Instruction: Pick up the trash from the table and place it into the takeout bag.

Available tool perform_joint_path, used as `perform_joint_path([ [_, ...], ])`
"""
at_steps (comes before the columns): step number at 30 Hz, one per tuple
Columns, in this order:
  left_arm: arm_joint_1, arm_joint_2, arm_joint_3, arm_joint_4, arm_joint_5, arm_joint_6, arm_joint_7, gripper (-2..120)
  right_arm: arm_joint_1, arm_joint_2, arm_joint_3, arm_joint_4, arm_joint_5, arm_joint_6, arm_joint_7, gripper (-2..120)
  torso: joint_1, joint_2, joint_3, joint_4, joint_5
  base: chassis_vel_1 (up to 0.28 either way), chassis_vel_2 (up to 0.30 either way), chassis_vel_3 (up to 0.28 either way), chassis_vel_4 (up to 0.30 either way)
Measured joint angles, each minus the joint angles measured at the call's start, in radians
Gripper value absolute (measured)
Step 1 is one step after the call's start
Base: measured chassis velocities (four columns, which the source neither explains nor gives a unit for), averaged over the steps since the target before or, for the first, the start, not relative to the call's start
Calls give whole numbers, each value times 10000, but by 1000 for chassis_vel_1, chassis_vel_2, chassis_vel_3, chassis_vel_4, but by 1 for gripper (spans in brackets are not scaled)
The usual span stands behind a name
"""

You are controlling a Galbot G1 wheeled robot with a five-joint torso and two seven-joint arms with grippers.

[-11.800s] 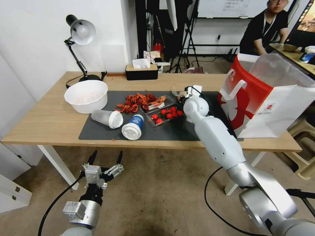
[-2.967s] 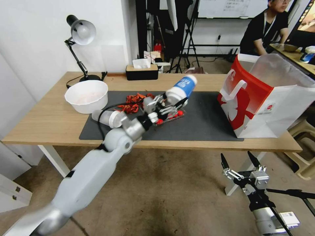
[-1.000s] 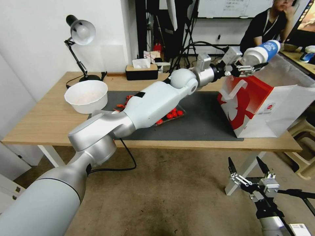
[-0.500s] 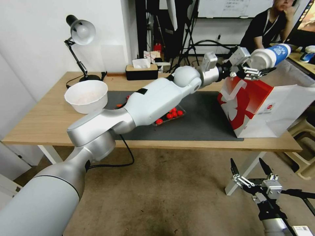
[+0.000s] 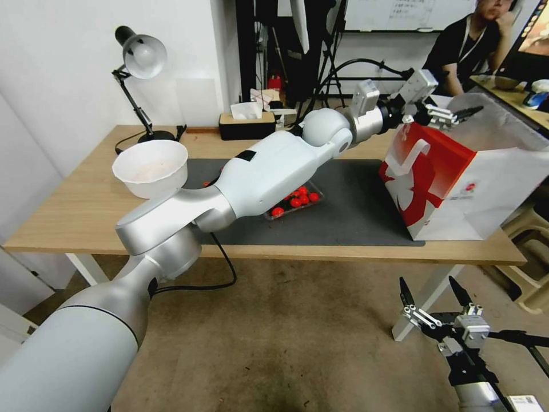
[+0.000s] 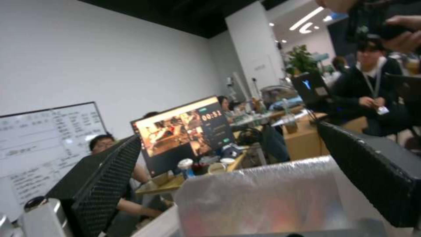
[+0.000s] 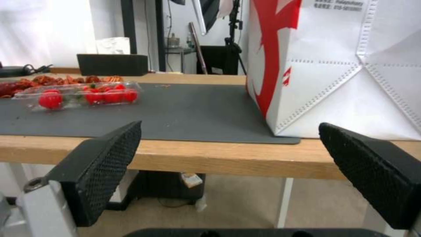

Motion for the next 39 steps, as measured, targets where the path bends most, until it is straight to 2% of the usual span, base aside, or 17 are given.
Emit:
perform_joint_path([
  [1, 0, 0, 0, 0, 0, 0, 0, 100, 0, 0, 0, 0, 0, 0, 0, 100, 0, 0, 0, 0, 0, 0, 0, 0, 0],
  [2, 82, 0, -33, -167, 36, 93, -332, 100, 23, -2, -31, -9, -25, -18, 0, 100, 0, 0, 0, 0, 0, 0, 0, 0, 0],
  [4, 342, 1, -111, -763, 150, 527, -1620, 100, 75, -22, -67, -10, -45, -72, 4, 100, 0, 0, 0, 2, -1, 0, 0, 0, 0],
  [5, 342, 1, -111, -763, 150, 527, -1620, 100, 75, -22, -67, -10, -45, -72, 4, 100, 0, 0, 0, 2, -1, 0, 0, 0, 0],
  [8, 869, 435, -189, -1852, 258, 1140, -3398, 100, 120, -50, -72, -4, -38, -151, 18, 100, 0, 0, -1, -8, 1, 0, 0, 0, 0],
  [9, 869, 435, -189, -1852, 258, 1140, -3398, 100, 120, -50, -72, -4, -38, -151, 18, 100, 0, 0, -1, -8, 1, 0, 0, 0, 0],
  [12, 1531, 1268, -398, -2947, 661, 1706, -4724, 100, 147, -87, -127, -3, -35, -190, 21, 100, 1, 0, 0, 3, -2, 0, 0, 0, 0],
  [13, 1531, 1268, -398, -2947, 661, 1706, -4724, 100, 147, -87, -127, -3, -35, -190, 21, 100, 1, 0, 0, 3, -2, 0, 0, 0, 0],
  [17, 2496, 2446, -761, -4511, 1230, 2075, -6293, 100, 202, -128, -265, 41, -96, -278, 34, 100, -1, 0, -1, 1, -4, 0, 0, 0, 0],
  [18, 2496, 2446, -761, -4511, 1230, 2075, -6293, 100, 202, -128, -265, 41, -96, -278, 34, 100, -1, 0, -1, 1, -4, 0, 0, 0, 0],
  [21, 3159, 3111, -1021, -5481, 1624, 2536, -6847, 100, 228, -127, -328, 77, -134, -308, 43, 100, 0, 0, -1, 1, -4, 0, 0, 0, 0],
  [22, 3159, 3111, -1021, -5481, 1624, 2536, -6847, 100, 228, -127, -328, 77, -134, -308, 43, 100, 0, 0, -1, 1, -4, 0, 0, 0, 0],
  [28, 4678, 4422, -1327, -6905, 2433, 2921, -7797, 100, 267, -200, -345, 82, -141, -358, 69, 100, 0, 0, -1, -1, -4, 0, 0, 0, 0],
  [30, 5018, 4651, -1490, -7153, 2485, 2944, -7848, 100, 271, -210, -353, 95, -143, -368, 71, 100, 0, 0, -1, 0, -5, 0, 0, 0, 0],
  [33, 6261, 5298, -2435, -7917, 2664, 2961, -7795, 100, 274, -215, -410, 115, -174, -371, 72, 100, -1, 1, -1, 1, -4, 0, 0, 0, 0],
  [38, 7340, 5731, -3426, -8427, 3078, 2919, -7635, 100, 268, -219, -427, 153, -194, -371, 73, 100, -1, 0, -1, 4, -2, 0, 0, 0, 0],
  [39, 7772, 5907, -3757, -8640, 3200, 2889, -7599, 100, 268, -233, -430, 164, -205, -372, 71, 100, 0, 0, -1, -4, -3, 0, 0, 0, 0],
])
